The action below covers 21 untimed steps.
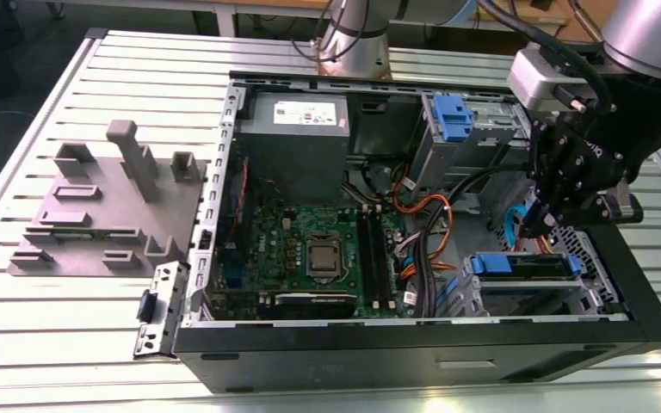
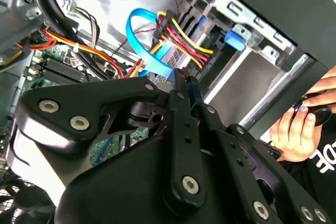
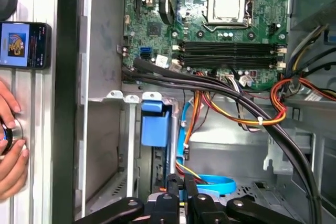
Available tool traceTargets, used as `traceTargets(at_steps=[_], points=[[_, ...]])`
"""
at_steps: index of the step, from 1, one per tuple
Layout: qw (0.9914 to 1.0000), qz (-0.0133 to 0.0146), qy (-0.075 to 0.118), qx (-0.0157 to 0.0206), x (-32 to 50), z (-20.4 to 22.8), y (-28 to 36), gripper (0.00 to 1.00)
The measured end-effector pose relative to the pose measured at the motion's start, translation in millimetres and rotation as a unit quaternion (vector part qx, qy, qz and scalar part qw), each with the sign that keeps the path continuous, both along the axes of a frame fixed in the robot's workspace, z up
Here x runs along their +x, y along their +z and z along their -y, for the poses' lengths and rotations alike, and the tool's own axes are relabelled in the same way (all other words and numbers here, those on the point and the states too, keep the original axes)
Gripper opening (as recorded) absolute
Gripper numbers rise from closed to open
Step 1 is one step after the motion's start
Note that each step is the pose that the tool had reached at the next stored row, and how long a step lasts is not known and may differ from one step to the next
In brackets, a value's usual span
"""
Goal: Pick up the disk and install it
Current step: 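Insert the second disk wire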
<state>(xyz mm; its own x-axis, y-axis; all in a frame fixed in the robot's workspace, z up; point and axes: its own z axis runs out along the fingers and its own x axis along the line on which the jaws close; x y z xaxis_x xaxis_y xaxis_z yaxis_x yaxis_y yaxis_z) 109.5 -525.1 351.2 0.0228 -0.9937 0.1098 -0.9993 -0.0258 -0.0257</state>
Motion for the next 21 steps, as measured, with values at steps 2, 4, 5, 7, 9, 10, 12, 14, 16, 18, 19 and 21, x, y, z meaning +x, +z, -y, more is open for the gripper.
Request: traceTargets(at_steps=[2,4,5,7,9,10,12,14,16,18,19,21], points=[[1.0,0.0014,0.001,0.0015,-1.1,2.2,-0.4,0.16],[0.99998,0.0031,0.001,0.0057,-1.7,3.9,-1.0,0.16],[0.99995,0.0035,0.001,0.0091,-2.2,4.7,-1.5,0.16],[0.99984,0.0037,0.001,0.0172,-2.7,7.3,-2.6,0.16],[0.99969,0.004,0.001,0.0244,-3.1,10.4,-3.6,0.16],[0.99962,0.0043,0.001,0.0272,-3.3,12.1,-4.1,0.16],[0.9995,0.005,0.001,0.0312,-3.6,16.2,-5.0,0.16],[0.99941,0.006,0.001,0.0339,-3.8,20.4,-5.8,0.16],[0.99933,0.0075,0.002,0.0358,-4.3,23.5,-6.3,0.16],[0.99927,0.0092,0.002,0.0371,-4.8,25.9,-6.9,0.16],[0.99925,0.0099,0.003,0.0374,-5.1,27.3,-7.2,0.16],[0.99922,0.0109,0.003,0.0379,-5.3,29.7,-7.7,0.16]])
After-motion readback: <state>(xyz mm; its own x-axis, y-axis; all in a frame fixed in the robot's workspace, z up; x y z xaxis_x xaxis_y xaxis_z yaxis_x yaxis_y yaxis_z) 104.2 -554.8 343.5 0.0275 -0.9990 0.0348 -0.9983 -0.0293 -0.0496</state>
